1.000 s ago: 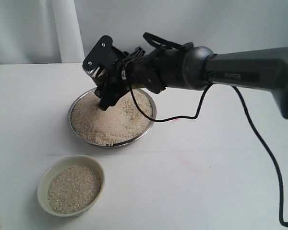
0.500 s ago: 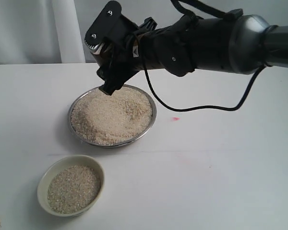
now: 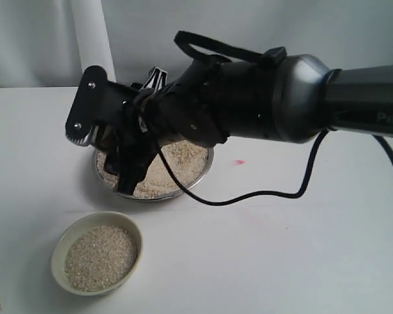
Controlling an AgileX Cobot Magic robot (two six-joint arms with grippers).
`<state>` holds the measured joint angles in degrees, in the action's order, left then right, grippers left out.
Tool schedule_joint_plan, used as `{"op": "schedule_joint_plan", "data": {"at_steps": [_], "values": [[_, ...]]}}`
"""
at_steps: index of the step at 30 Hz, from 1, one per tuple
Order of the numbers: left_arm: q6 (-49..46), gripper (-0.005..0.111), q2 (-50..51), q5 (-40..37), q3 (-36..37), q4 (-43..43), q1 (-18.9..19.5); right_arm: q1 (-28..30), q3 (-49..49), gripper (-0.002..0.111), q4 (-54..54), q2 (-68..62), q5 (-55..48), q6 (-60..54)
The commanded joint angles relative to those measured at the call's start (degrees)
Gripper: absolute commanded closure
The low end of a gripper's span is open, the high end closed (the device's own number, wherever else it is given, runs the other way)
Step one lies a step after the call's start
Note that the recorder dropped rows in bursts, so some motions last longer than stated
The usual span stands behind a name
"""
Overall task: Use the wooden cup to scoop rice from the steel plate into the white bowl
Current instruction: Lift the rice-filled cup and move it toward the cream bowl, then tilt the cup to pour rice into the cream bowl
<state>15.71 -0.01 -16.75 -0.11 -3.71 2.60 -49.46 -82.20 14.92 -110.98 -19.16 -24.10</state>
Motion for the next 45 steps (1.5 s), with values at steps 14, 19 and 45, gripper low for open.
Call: {"op": "schedule_joint_plan", "data": {"at_steps": [14, 19, 45], "values": [[0.1, 0.107, 0.0, 0.4, 0.1, 0.2, -0.2, -7.5, 0.1, 0.108, 18.4, -5.4, -7.2, 2.3], [0.1, 0.107, 0.0, 0.4, 0.1, 0.2, -0.2, -10.0, 0.1, 0.108, 28.4, -5.6, -12.0, 6.8], [0.1, 0.107, 0.0, 0.4, 0.1, 0.2, -0.2, -18.6, 0.1, 0.108, 52.2, -10.5, -27.6, 10.9]]}}
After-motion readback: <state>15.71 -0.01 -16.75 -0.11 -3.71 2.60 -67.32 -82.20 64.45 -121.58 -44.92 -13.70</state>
